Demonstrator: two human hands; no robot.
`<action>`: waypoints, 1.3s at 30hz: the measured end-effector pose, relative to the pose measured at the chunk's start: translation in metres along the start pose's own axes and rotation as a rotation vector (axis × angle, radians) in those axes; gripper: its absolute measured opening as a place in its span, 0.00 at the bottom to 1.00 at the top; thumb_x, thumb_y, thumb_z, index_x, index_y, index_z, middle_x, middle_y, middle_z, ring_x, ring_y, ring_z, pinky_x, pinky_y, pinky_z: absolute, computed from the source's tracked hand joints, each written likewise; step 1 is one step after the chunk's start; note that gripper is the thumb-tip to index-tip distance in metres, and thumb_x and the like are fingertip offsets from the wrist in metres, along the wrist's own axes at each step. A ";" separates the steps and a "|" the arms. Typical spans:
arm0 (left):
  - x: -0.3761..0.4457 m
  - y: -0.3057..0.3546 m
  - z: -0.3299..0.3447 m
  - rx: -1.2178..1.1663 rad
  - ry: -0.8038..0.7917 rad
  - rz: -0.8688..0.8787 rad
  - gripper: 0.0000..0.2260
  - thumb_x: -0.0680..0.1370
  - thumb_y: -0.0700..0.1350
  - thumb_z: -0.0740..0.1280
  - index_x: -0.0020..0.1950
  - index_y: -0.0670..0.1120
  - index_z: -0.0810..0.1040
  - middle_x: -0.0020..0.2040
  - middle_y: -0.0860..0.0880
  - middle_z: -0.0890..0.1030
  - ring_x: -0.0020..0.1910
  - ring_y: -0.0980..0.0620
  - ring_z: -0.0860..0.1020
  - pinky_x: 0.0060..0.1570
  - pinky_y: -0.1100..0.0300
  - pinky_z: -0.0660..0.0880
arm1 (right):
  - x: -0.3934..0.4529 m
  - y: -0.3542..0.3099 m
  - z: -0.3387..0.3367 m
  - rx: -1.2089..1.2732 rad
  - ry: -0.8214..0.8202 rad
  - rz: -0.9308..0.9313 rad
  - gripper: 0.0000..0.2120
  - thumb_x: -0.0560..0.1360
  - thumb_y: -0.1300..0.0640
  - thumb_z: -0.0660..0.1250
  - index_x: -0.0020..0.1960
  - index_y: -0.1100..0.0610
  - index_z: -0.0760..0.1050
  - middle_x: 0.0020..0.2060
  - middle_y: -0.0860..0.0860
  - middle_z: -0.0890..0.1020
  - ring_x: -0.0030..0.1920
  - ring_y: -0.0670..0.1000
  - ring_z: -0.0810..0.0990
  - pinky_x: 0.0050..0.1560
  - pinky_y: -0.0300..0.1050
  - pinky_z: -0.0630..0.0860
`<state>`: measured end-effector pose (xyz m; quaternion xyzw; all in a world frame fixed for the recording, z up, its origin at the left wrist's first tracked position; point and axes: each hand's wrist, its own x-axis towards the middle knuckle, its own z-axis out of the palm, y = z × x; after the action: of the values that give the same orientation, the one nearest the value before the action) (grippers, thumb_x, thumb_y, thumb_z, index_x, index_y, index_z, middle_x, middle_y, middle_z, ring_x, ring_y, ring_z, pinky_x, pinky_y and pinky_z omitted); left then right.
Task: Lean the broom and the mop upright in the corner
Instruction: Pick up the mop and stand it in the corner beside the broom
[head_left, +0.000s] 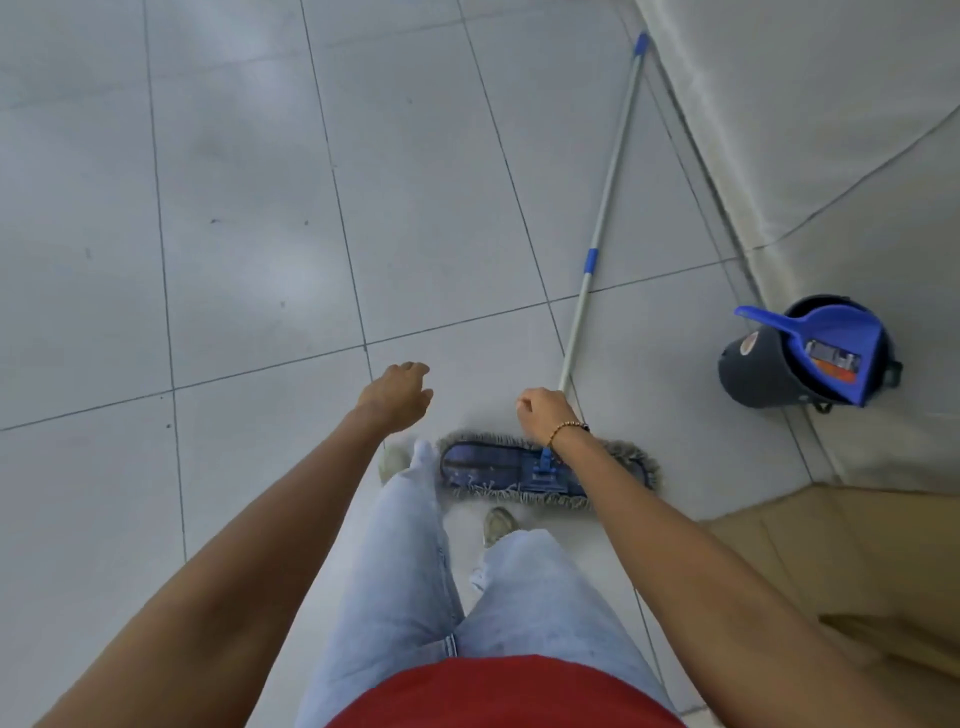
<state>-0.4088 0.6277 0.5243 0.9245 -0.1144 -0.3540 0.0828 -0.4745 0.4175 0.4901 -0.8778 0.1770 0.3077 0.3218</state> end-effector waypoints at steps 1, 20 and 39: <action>0.014 -0.003 -0.008 0.014 -0.015 0.010 0.21 0.79 0.47 0.57 0.72 0.43 0.63 0.72 0.43 0.69 0.70 0.43 0.67 0.66 0.44 0.68 | 0.010 -0.007 -0.004 -0.004 -0.008 0.008 0.15 0.76 0.60 0.54 0.46 0.67 0.77 0.45 0.64 0.82 0.45 0.62 0.79 0.50 0.53 0.79; 0.318 -0.030 -0.285 0.278 -0.154 0.410 0.20 0.81 0.46 0.56 0.72 0.44 0.63 0.72 0.44 0.68 0.71 0.42 0.66 0.70 0.44 0.65 | 0.226 -0.164 -0.144 0.235 0.253 0.293 0.14 0.75 0.60 0.55 0.49 0.63 0.77 0.49 0.63 0.81 0.47 0.62 0.79 0.49 0.50 0.78; 0.523 0.221 -0.362 0.049 -0.265 0.592 0.30 0.79 0.46 0.61 0.77 0.43 0.50 0.75 0.41 0.64 0.70 0.40 0.69 0.69 0.50 0.64 | 0.350 -0.052 -0.309 0.576 0.312 0.539 0.14 0.78 0.58 0.53 0.49 0.63 0.76 0.47 0.62 0.81 0.42 0.58 0.77 0.39 0.42 0.70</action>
<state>0.1793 0.3002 0.5105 0.7988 -0.3966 -0.4287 0.1445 -0.0547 0.2074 0.4714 -0.7104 0.5255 0.1822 0.4313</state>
